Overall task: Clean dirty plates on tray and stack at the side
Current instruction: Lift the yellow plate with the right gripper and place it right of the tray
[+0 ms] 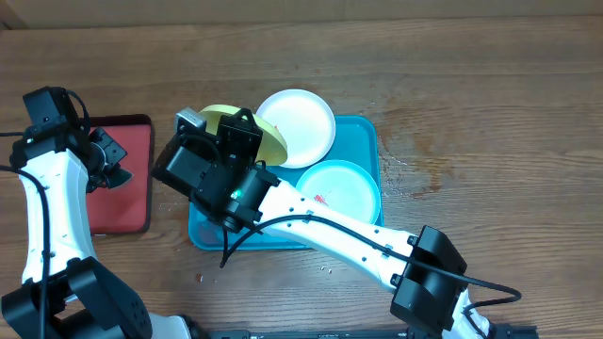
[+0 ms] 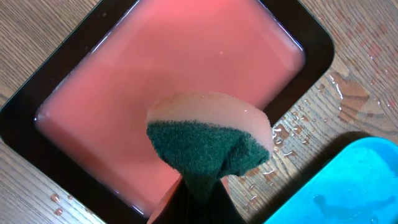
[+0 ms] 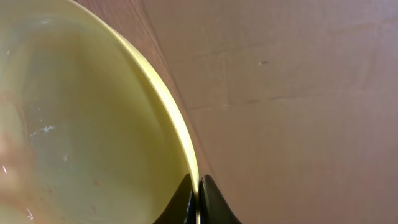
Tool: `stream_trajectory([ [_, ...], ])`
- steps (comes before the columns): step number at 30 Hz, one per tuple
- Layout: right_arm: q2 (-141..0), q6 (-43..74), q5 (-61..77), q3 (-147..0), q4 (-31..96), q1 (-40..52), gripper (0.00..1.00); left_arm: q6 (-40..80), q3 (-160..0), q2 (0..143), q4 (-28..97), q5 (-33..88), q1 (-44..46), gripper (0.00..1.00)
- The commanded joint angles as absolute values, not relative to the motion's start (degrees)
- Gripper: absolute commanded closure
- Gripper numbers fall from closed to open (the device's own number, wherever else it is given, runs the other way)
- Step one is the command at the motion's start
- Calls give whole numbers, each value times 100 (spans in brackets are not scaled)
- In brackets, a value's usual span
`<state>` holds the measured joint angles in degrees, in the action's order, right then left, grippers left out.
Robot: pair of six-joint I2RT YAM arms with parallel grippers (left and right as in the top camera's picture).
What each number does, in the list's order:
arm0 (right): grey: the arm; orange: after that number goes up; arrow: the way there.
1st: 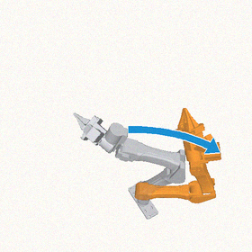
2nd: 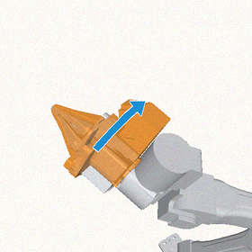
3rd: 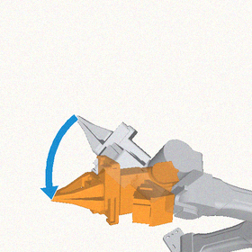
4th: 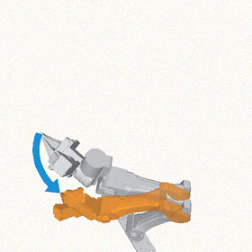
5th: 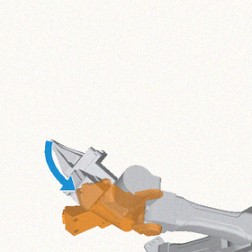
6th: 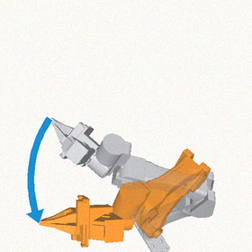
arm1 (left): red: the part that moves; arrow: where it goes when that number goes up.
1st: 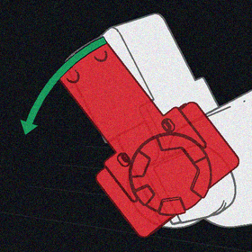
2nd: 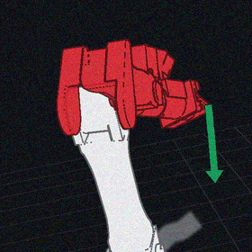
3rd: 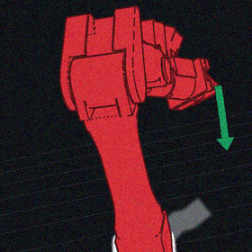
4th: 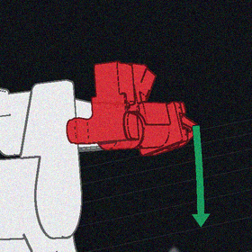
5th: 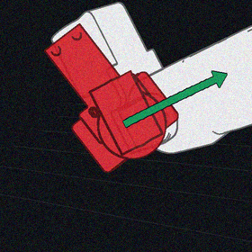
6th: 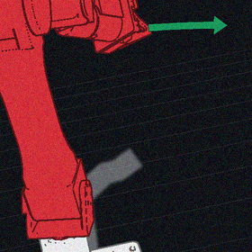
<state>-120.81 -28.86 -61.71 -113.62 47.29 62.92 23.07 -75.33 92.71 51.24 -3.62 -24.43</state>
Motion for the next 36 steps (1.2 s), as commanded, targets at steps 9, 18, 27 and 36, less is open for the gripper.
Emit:
stream_trajectory([
  [9, -11852, -1004, -4775, -11559, 5365, 5596, 96, 2163, -7568, 9242, 5175, -353, -2453, 96],
  [18, -11185, -21, 980, -11561, 5841, 3319, 96, 2165, -7568, 9242, 5162, -296, -2453, 96],
  [27, -11476, -64, 1699, -11546, 7463, 504, 96, 2169, -7568, 9242, 5155, -296, -2451, 96],
  [36, -11834, 167, 1614, -10787, 7013, -849, 96, 2187, -7568, 9242, 5157, -290, -2451, 96],
])
